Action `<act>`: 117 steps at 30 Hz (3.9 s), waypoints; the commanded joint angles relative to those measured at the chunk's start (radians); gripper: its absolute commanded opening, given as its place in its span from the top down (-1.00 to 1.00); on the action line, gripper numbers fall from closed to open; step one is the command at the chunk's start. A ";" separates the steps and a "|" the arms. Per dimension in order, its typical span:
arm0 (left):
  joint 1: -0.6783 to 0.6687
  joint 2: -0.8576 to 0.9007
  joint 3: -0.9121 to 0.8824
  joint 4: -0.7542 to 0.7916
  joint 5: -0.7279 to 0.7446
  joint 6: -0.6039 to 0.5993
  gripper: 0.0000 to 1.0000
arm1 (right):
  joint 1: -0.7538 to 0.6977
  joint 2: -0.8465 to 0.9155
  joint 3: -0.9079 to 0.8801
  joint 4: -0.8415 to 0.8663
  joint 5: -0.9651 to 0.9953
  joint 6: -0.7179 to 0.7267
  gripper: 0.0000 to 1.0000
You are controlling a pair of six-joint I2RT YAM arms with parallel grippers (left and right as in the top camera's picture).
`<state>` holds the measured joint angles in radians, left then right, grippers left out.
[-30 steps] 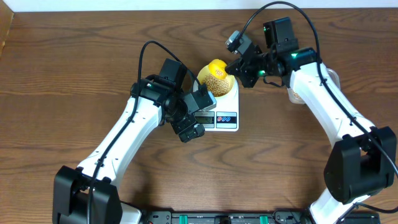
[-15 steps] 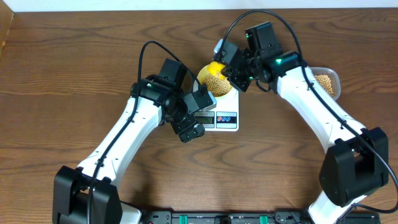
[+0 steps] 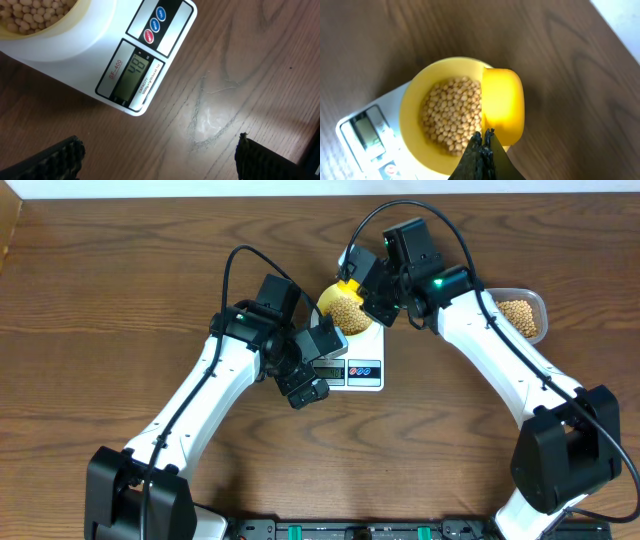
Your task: Scoop item into bowl and weigh 50g on scale
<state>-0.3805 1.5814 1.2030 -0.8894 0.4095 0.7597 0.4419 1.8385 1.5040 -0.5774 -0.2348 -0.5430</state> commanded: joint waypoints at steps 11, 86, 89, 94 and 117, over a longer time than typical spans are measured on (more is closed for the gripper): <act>0.003 0.006 -0.002 -0.002 0.009 0.006 -0.96 | -0.138 -0.038 0.133 0.021 -0.247 0.272 0.98; 0.003 0.006 -0.002 -0.002 0.009 0.007 -0.96 | -0.539 -0.037 0.156 -0.092 0.049 0.591 0.98; 0.003 0.006 -0.002 -0.002 0.009 0.007 -0.96 | -0.539 -0.037 0.156 -0.085 0.049 0.591 0.98; 0.003 0.006 -0.002 -0.002 0.009 0.007 -0.96 | -0.538 -0.037 0.156 -0.084 0.045 0.591 0.98; 0.003 0.006 -0.002 -0.002 0.009 0.007 -0.96 | -0.366 -0.036 0.155 0.315 -0.158 0.669 0.98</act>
<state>-0.3805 1.5814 1.2030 -0.8894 0.4129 0.7597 0.0452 1.8221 1.6413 -0.2779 -0.4519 0.1146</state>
